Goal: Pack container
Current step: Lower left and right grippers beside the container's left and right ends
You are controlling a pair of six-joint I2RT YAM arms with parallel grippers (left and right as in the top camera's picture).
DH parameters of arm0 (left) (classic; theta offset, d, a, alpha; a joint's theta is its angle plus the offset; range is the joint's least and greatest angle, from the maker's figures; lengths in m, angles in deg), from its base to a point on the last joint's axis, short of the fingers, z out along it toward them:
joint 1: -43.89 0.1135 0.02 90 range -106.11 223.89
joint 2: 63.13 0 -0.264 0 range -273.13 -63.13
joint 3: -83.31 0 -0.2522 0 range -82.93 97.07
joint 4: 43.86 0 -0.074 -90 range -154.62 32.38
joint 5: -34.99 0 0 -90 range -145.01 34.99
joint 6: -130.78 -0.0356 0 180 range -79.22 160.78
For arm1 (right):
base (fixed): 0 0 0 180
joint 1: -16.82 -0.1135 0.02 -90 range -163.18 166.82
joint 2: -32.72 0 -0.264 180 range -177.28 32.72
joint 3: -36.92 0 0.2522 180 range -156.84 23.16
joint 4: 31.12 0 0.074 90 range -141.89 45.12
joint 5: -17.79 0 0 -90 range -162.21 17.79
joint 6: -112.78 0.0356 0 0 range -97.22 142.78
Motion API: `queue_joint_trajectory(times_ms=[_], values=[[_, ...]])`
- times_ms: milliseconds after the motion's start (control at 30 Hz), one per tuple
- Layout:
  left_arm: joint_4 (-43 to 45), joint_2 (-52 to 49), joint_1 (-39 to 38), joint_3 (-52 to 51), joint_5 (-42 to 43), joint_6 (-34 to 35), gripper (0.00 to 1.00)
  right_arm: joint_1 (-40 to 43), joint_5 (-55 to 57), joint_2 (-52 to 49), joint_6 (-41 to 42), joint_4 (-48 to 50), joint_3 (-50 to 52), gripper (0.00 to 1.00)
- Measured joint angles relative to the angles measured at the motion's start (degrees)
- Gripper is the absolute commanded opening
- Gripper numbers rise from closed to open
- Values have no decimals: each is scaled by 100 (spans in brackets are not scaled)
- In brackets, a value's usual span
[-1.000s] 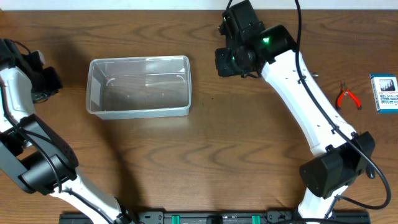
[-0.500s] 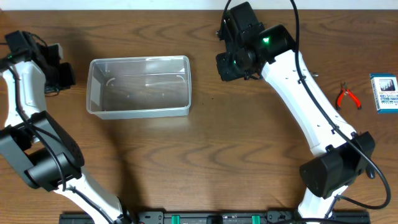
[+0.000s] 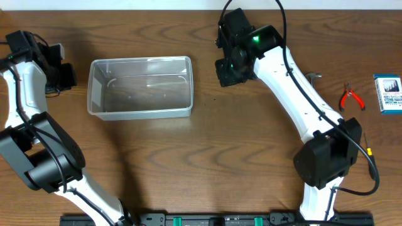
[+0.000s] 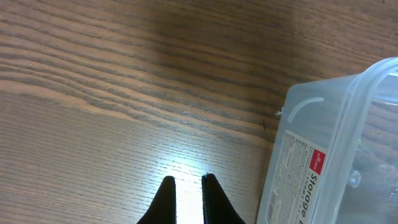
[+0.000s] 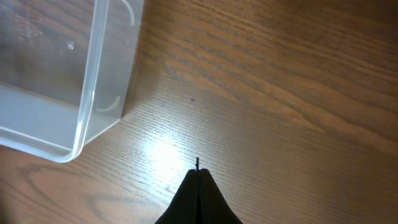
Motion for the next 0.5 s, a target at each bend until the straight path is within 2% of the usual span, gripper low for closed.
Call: queue_joint_trajectory(times_ms=[100, 167, 500], values=[[-2, 0, 0, -2, 0, -7, 6, 0, -22, 0, 0, 15, 0, 3], [-9, 0, 0, -2, 0, -15, 6, 0, -122, 0, 2, 83, 0, 9], [-114, 0, -55, -11, 0, -15, 6, -140, -632, 0, -20, 723, -2, 25]])
